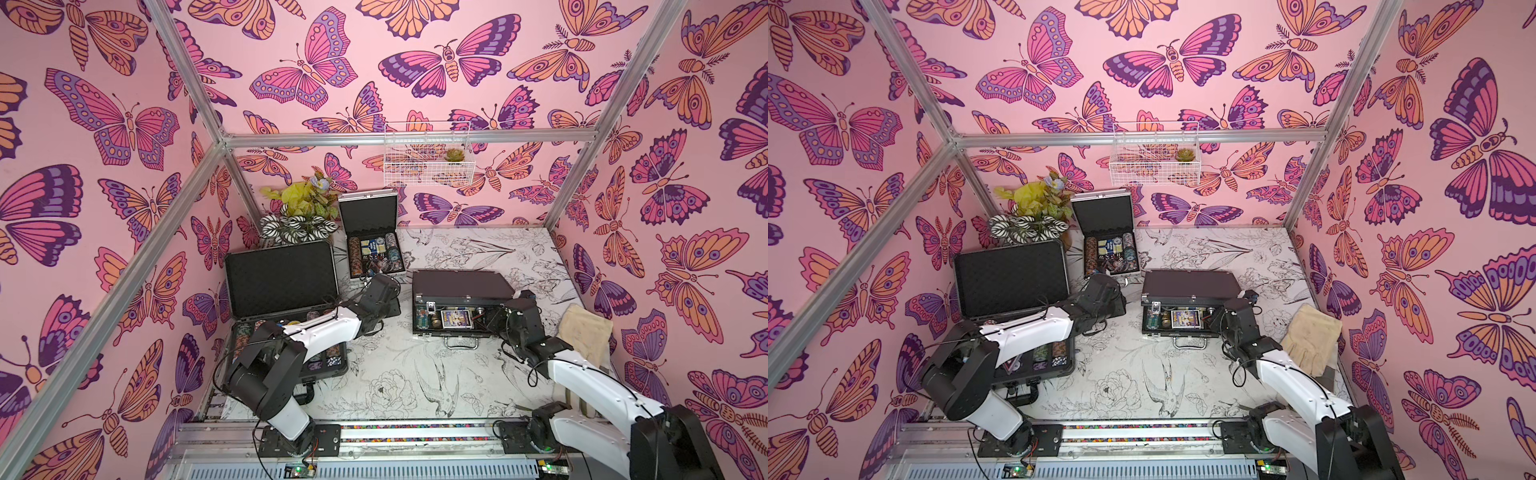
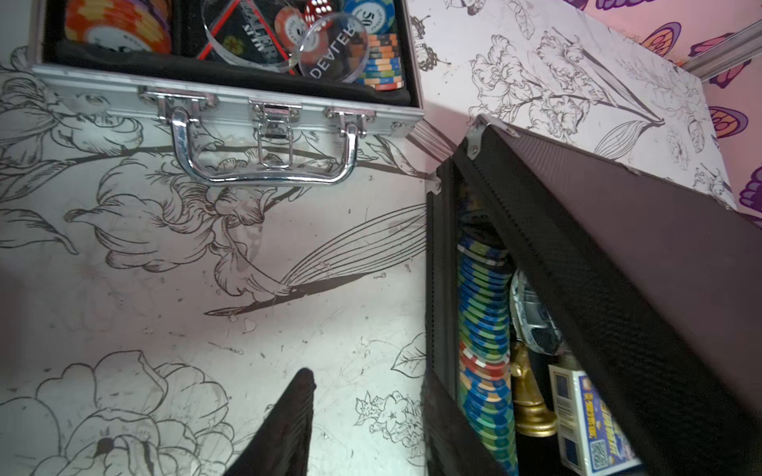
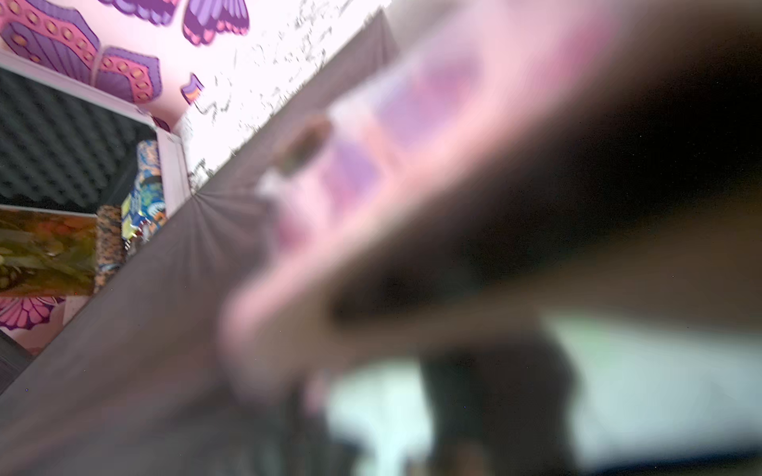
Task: Close the poker set cases
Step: Close the lid of the poker set case.
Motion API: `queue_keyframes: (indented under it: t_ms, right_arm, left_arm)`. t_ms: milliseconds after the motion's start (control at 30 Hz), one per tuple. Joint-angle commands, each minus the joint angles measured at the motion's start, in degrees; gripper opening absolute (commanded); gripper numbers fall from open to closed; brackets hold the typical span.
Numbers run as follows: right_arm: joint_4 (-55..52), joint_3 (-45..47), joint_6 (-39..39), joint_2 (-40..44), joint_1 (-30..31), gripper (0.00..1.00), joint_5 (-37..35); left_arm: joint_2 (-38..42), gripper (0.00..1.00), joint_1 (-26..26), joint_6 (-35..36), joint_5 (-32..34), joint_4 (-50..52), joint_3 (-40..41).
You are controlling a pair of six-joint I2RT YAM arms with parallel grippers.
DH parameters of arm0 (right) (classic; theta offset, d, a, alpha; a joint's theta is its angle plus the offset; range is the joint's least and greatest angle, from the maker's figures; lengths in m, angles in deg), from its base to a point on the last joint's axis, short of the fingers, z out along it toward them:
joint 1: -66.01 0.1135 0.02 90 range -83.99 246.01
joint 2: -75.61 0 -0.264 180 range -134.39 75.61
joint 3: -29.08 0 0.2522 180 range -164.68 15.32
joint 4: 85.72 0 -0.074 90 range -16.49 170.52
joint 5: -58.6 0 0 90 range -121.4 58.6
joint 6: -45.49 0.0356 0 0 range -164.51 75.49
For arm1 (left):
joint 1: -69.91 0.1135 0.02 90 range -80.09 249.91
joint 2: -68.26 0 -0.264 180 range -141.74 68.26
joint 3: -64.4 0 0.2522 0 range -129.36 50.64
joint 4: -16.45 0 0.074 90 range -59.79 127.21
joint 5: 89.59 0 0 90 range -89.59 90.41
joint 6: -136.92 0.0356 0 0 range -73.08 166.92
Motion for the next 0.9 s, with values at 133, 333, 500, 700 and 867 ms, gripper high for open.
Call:
queue_keyframes:
  t_ms: [133, 333, 500, 700, 867]
  right_arm:
    - [-3.1, 1.1, 0.8, 1.5, -0.2, 0.42, 2.7]
    - [-4.1, 2.3, 0.9, 2.0, -0.3, 0.42, 3.7]
    - [-5.0, 3.0, 0.8, 2.7, 0.0, 0.42, 4.1]
    - [-5.6, 3.4, 0.6, 3.6, 0.2, 0.42, 4.4]
    - [-7.0, 3.0, 0.4, 4.3, 0.6, 0.43, 6.1]
  left_arm:
    - [2.9, 0.45, -0.8, 1.6, -2.2, 8.7, -6.8]
    - [1.5, 0.46, -3.5, 4.8, -5.1, 9.4, -11.3]
    - [-3.0, 0.45, -6.2, 8.5, -8.5, 9.4, -16.2]
    - [-9.3, 0.42, -8.0, 11.3, -12.5, 10.7, -20.8]
    - [-12.4, 0.41, -8.4, 12.2, -12.4, 12.6, -21.5]
